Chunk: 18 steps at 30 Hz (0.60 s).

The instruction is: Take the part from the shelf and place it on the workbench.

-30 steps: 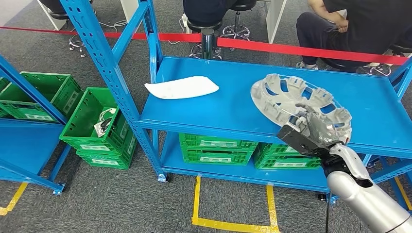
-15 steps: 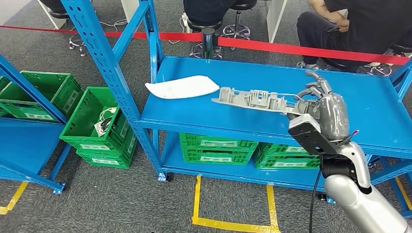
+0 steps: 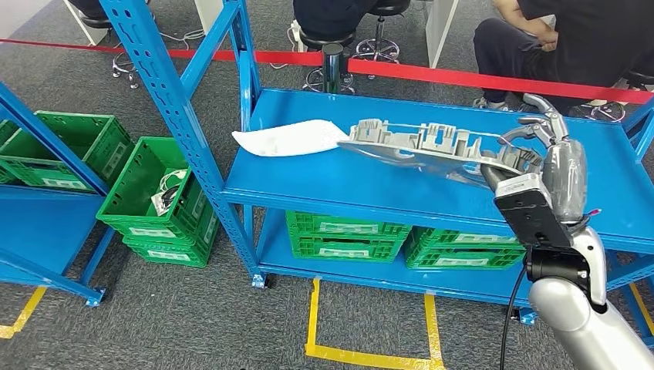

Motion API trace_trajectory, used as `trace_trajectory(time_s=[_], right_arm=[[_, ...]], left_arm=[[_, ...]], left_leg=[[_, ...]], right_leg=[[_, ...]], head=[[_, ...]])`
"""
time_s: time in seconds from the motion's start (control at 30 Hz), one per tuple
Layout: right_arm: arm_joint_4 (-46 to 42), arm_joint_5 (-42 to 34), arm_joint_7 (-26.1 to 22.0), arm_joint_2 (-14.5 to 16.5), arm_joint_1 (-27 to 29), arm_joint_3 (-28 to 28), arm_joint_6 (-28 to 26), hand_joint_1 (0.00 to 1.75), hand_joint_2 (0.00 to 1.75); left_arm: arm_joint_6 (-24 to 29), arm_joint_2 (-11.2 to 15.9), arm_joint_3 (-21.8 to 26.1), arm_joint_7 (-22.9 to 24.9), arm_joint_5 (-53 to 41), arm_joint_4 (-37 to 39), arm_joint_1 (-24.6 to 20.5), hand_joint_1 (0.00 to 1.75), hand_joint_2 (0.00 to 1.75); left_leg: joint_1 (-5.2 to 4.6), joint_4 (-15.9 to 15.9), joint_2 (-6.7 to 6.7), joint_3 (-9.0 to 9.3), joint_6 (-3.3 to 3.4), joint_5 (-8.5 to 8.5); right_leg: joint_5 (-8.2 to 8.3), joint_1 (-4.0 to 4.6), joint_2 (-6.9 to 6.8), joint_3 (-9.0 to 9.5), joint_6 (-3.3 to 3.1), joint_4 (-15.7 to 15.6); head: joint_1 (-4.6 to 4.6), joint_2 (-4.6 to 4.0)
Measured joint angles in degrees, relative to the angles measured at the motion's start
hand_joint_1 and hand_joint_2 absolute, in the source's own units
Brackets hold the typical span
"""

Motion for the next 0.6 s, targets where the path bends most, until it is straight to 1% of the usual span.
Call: trace_trajectory(time_s=[0.6], right_arm=[[-6.03, 0.04, -0.57, 0.41, -1.25, -2.14, -0.15, 1.75, 1.75]], left_arm=[[0.02, 0.00, 0.00, -0.03, 0.01, 0.00, -0.01, 0.00, 1.75]], left_leg=[[0.00, 0.00, 0.09, -0.02, 0.00, 0.00]], right_leg=[[0.00, 0.00, 0.00, 0.00, 0.00, 0.00]], head=[[0.00, 0.00]])
